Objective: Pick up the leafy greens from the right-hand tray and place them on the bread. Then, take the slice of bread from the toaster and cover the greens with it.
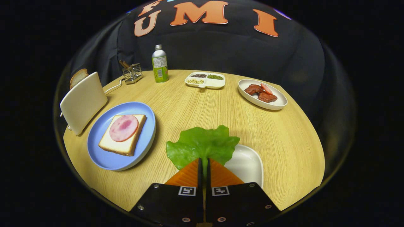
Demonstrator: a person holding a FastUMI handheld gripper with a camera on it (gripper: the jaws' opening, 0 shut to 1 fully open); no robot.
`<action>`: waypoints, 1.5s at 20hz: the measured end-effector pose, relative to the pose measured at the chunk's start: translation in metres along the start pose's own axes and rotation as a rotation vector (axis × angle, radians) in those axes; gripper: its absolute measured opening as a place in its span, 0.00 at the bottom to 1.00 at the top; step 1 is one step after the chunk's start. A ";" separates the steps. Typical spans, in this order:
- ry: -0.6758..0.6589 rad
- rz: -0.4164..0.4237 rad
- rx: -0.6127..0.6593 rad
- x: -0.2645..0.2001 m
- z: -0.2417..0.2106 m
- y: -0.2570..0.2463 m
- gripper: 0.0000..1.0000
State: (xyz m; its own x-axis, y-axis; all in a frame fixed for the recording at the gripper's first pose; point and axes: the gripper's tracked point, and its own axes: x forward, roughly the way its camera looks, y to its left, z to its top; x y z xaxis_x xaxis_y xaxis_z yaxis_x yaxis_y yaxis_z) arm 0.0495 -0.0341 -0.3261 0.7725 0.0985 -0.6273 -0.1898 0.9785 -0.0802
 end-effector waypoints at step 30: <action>-0.098 0.084 -0.032 -0.052 0.068 0.160 0.04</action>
State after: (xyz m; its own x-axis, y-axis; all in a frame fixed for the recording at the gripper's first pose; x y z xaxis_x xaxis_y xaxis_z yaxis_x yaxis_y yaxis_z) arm 0.0200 0.1301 -0.2535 0.8082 0.1985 -0.5544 -0.2741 0.9601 -0.0559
